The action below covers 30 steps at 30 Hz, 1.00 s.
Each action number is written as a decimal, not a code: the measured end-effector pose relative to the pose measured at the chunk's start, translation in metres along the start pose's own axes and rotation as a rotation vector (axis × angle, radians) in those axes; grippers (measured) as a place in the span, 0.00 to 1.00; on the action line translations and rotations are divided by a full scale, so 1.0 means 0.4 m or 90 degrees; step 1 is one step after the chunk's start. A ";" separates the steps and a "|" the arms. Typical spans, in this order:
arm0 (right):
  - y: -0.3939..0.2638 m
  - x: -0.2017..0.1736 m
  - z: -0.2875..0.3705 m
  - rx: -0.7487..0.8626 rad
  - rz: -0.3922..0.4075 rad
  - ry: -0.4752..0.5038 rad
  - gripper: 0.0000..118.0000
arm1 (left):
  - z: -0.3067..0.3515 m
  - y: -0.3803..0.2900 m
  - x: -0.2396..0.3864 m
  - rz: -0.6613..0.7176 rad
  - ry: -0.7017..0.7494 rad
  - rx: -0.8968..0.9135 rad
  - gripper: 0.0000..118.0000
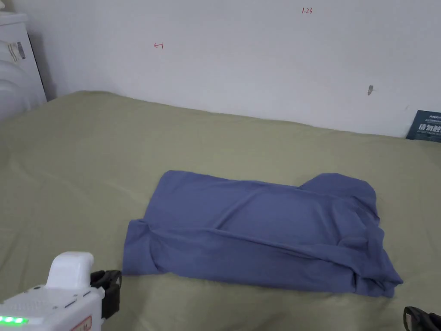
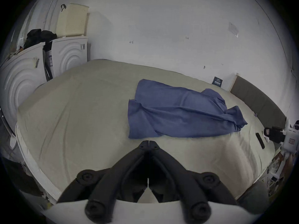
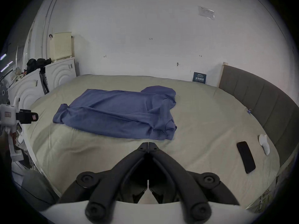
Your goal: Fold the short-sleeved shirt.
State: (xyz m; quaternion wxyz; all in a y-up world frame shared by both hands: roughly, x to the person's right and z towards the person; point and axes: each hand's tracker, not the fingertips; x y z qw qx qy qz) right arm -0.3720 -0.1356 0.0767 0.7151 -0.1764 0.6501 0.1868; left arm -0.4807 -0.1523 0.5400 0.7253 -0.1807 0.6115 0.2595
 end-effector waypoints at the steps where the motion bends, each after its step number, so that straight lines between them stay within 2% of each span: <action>1: -0.002 0.004 -0.002 0.002 -0.001 0.003 0.00 | -0.016 0.013 0.003 -0.009 0.004 -0.002 0.00; 5: -0.006 0.002 0.004 0.003 0.001 0.002 0.00 | -0.100 0.067 0.007 -0.026 0.008 -0.020 0.00; 6: -0.008 0.001 0.006 0.002 0.006 0.000 0.00 | -0.130 0.082 0.005 -0.027 0.016 -0.035 0.07; 7: -0.009 0.000 0.006 0.001 0.012 -0.001 0.00 | -0.155 0.094 0.004 -0.027 0.020 -0.051 0.26; 8: -0.010 -0.001 0.007 -0.002 0.016 -0.001 0.00 | -0.187 0.097 -0.004 -0.019 0.022 -0.074 0.66; 9: -0.011 -0.008 0.009 -0.004 0.019 0.000 0.00 | -0.213 0.103 -0.007 -0.013 0.029 -0.101 0.88; 10: -0.012 -0.009 0.010 -0.007 0.019 0.002 0.00 | -0.228 0.105 -0.008 -0.011 0.027 -0.092 0.94; 17: -0.030 0.002 0.009 -0.022 0.009 0.004 0.00 | -0.341 0.090 -0.028 0.003 0.039 -0.140 0.93; 21: -0.036 0.008 0.007 -0.027 0.009 0.003 0.00 | -0.374 0.090 -0.032 0.052 0.052 -0.198 0.91; 22: -0.038 0.010 0.006 -0.027 0.009 0.001 0.00 | -0.378 0.088 -0.033 0.056 0.049 -0.198 0.86; 23: -0.039 0.013 0.004 -0.028 0.009 0.000 0.00 | -0.382 0.087 -0.032 0.054 0.047 -0.203 0.76; 24: -0.041 0.014 0.002 -0.030 0.008 -0.002 0.00 | -0.372 0.077 -0.024 0.046 0.061 -0.200 0.65; 25: -0.040 0.013 0.001 -0.032 0.008 -0.004 0.00 | -0.364 0.074 -0.019 0.017 0.102 -0.191 0.49; 26: -0.042 0.013 0.000 -0.033 0.007 -0.005 0.00 | -0.350 0.070 -0.014 0.009 0.126 -0.159 0.49; 27: -0.046 0.013 -0.002 -0.035 0.003 -0.006 0.00 | -0.341 0.069 -0.014 0.017 0.108 -0.129 0.41; 29: -0.057 0.015 -0.012 -0.042 -0.010 -0.003 0.00 | -0.346 0.061 -0.016 0.034 0.073 -0.136 0.08; 30: -0.063 0.015 -0.017 -0.047 -0.016 -0.002 0.00 | -0.355 0.061 -0.006 0.024 0.087 -0.149 0.08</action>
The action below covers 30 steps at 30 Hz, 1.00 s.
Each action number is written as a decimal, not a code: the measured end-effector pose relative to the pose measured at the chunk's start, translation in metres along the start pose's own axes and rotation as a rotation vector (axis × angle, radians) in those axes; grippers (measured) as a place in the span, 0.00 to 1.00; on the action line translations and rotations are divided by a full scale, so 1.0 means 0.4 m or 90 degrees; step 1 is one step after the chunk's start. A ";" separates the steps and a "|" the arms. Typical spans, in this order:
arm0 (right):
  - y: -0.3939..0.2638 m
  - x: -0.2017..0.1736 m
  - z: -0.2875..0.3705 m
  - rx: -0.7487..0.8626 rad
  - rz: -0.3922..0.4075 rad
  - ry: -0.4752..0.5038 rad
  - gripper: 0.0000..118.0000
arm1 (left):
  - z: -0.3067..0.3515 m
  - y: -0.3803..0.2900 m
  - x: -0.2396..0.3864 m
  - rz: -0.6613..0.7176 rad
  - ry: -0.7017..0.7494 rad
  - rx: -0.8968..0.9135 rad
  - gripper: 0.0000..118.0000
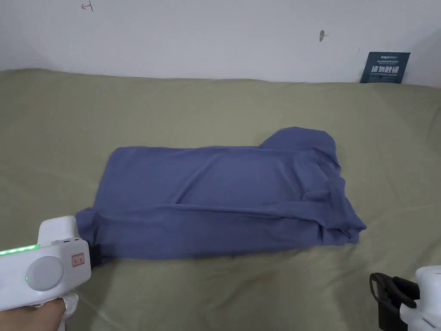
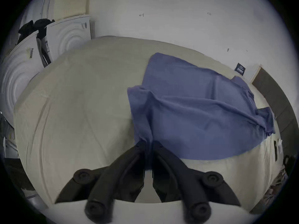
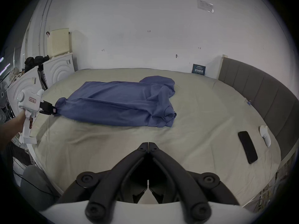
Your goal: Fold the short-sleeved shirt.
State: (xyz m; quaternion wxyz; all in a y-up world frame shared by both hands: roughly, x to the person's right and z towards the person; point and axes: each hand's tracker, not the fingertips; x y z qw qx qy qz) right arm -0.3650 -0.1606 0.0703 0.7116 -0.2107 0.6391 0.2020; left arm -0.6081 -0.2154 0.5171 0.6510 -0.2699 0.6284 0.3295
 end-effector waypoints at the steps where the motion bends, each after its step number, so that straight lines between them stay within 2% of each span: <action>1: -0.003 0.000 -0.004 -0.003 -0.002 0.002 0.00 | -0.004 -0.001 0.005 -0.014 0.008 -0.006 0.08; 12: 0.026 0.020 -0.075 -0.022 0.005 0.008 0.00 | 0.005 0.000 -0.011 -0.020 -0.016 -0.008 0.08; 13: 0.030 0.028 -0.096 -0.029 0.012 0.009 0.03 | 0.005 0.001 -0.013 -0.019 -0.017 -0.009 0.08; 14: 0.032 0.033 -0.120 -0.036 0.030 -0.001 0.23 | 0.004 0.002 -0.013 -0.018 -0.018 -0.011 0.08; 16: 0.037 0.041 -0.175 -0.060 0.057 -0.005 0.74 | 0.005 0.000 -0.016 -0.005 -0.020 -0.011 0.08; 17: 0.038 0.048 -0.206 -0.083 0.057 0.005 0.85 | 0.005 -0.001 -0.017 -0.003 -0.020 -0.011 0.08; 19: 0.048 0.065 -0.255 -0.083 0.046 0.026 0.84 | 0.004 0.002 -0.006 -0.007 -0.017 -0.011 0.08; 22: 0.072 0.082 -0.326 -0.097 0.032 -0.003 0.84 | 0.004 0.005 -0.009 -0.017 -0.014 -0.012 0.08; 28: 0.105 0.132 -0.432 -0.108 -0.051 0.000 0.84 | 0.003 0.009 -0.012 -0.013 -0.017 -0.017 0.08; 30: 0.114 0.138 -0.459 -0.111 -0.061 0.002 0.84 | 0.006 0.007 -0.007 -0.020 -0.015 -0.017 0.08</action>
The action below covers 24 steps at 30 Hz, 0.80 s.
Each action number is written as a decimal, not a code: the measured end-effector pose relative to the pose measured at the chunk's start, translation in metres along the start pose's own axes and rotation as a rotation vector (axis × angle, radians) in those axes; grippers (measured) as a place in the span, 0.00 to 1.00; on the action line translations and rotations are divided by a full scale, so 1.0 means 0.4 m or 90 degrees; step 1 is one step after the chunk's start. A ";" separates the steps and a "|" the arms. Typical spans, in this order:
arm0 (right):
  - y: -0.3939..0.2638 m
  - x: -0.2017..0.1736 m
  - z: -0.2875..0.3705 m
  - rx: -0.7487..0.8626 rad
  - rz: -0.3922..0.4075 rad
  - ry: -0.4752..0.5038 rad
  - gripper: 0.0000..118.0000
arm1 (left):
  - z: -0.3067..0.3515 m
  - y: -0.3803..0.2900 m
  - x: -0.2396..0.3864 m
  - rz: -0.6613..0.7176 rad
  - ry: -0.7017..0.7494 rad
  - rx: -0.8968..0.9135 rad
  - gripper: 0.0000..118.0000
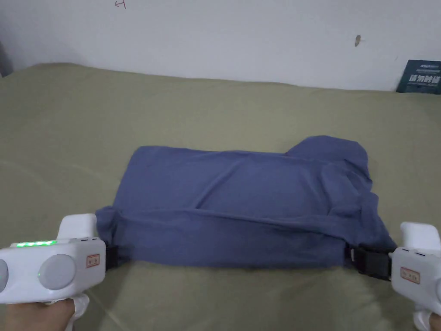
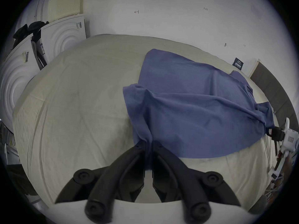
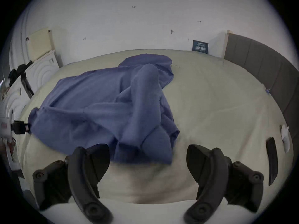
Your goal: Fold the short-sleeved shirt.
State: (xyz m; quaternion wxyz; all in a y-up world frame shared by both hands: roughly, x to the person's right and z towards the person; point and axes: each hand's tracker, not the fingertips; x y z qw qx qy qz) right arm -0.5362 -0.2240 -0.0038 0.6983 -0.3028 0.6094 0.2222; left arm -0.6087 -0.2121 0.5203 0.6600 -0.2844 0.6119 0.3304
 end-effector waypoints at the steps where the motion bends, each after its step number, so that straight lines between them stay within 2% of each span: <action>1: 0.005 0.003 -0.015 -0.002 0.003 0.002 0.84 | 0.001 0.000 0.001 -0.001 0.000 0.000 0.08; 4: 0.020 0.005 -0.043 -0.007 0.002 0.006 0.80 | 0.003 0.000 0.001 -0.004 0.000 -0.002 0.08; 6: 0.023 0.001 -0.043 -0.015 -0.003 0.011 0.63 | 0.006 0.001 0.002 -0.005 -0.002 -0.003 0.08; 10: 0.020 -0.013 -0.031 -0.024 -0.005 0.018 0.17 | 0.004 0.001 0.002 -0.008 -0.004 -0.003 0.08; 11: 0.019 -0.019 -0.025 -0.014 -0.003 0.034 0.13 | 0.005 0.001 0.002 -0.009 -0.005 -0.004 0.08; 14: 0.027 -0.026 -0.033 -0.019 0.002 0.020 0.12 | 0.004 0.004 0.001 -0.009 -0.006 -0.005 0.08; 18: 0.027 -0.008 -0.023 -0.015 -0.031 0.033 0.12 | 0.006 0.008 -0.003 -0.010 -0.011 0.000 0.08; 24: 0.033 0.016 0.019 -0.002 -0.045 0.058 0.12 | 0.020 0.023 -0.015 -0.014 -0.030 0.007 0.06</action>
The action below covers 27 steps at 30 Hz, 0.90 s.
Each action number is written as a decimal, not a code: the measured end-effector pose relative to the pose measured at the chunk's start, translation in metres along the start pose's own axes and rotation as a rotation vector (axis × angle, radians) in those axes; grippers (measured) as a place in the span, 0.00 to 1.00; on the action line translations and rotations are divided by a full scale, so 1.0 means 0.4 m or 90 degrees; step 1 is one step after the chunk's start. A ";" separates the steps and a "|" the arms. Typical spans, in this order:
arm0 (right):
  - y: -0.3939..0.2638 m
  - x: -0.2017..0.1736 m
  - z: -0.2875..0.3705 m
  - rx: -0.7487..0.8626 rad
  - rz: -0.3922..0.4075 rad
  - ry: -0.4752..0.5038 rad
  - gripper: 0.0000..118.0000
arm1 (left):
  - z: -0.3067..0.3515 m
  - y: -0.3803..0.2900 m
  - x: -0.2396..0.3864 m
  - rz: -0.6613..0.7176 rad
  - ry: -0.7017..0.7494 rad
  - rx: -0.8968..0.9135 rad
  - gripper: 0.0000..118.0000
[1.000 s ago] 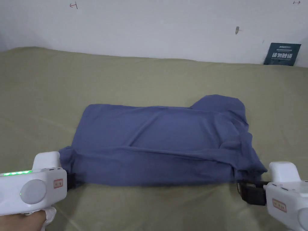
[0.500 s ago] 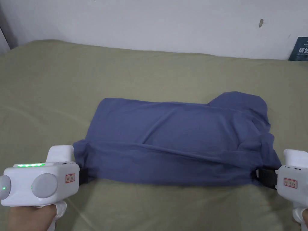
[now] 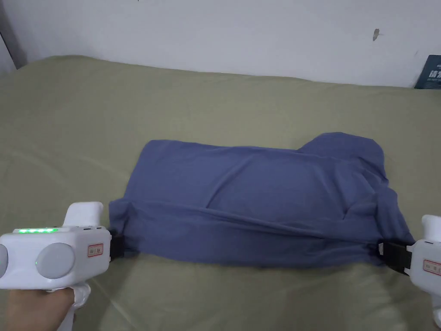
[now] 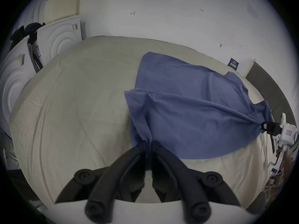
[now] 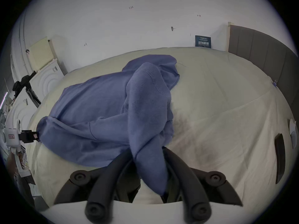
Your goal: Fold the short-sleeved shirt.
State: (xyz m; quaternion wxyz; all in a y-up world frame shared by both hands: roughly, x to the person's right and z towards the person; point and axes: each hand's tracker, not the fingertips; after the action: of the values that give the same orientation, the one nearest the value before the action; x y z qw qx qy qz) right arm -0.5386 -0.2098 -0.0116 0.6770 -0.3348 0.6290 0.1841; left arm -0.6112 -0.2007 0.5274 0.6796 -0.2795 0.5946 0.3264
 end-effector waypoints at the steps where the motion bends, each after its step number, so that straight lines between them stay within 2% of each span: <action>1: 0.001 0.005 0.015 -0.002 -0.004 0.006 0.12 | 0.007 0.004 0.001 -0.005 0.002 0.004 0.06; 9: 0.003 0.015 0.113 -0.004 0.021 0.009 0.11 | 0.079 0.005 -0.003 -0.030 -0.028 0.027 0.06; 16: -0.032 0.024 0.233 -0.019 0.011 0.020 0.11 | 0.135 -0.029 -0.011 -0.049 -0.049 0.034 0.06; 27: -0.159 0.032 0.414 -0.080 -0.015 0.041 0.11 | 0.258 -0.148 -0.057 -0.023 -0.085 0.030 0.06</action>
State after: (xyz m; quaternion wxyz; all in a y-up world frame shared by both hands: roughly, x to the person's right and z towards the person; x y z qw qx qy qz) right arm -0.3736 -0.1435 -0.0127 0.6360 -0.3899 0.6337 0.2047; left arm -0.5024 -0.1614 0.5637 0.7300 -0.2516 0.5504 0.3177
